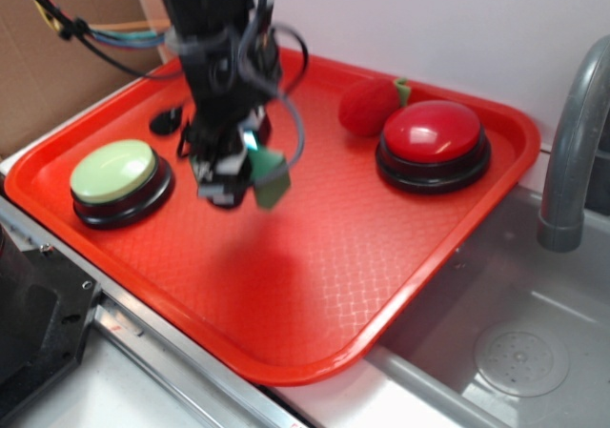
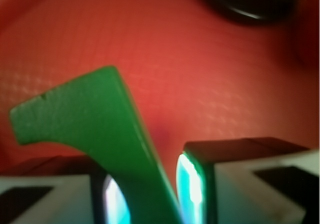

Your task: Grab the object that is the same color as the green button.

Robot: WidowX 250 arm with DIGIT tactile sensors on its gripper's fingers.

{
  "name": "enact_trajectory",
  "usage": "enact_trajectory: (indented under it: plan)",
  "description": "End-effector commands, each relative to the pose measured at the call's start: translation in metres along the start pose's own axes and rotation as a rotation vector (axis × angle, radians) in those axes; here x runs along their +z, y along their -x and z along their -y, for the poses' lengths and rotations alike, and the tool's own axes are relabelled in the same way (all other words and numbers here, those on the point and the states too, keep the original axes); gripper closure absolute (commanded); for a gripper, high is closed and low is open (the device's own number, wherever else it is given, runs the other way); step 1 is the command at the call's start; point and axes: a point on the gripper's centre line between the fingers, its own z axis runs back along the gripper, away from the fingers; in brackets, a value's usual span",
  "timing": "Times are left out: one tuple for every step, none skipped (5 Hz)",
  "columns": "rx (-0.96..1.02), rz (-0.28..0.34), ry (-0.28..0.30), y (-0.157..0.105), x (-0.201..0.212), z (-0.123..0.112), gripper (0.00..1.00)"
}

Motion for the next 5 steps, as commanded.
enact_trajectory:
  plan:
    - [0.473, -0.103, -0.034, -0.013, 0.075, -0.022, 1.0]
    - [0.723, -0.12, -0.075, 0.001, 0.107, -0.041, 1.0]
    - [0.948, -0.097, -0.12, 0.014, 0.126, -0.053, 1.0]
    - [0.995, -0.064, -0.151, 0.018, 0.131, -0.055, 1.0]
    - [0.953, -0.216, -0.149, 0.013, 0.125, -0.055, 1.0]
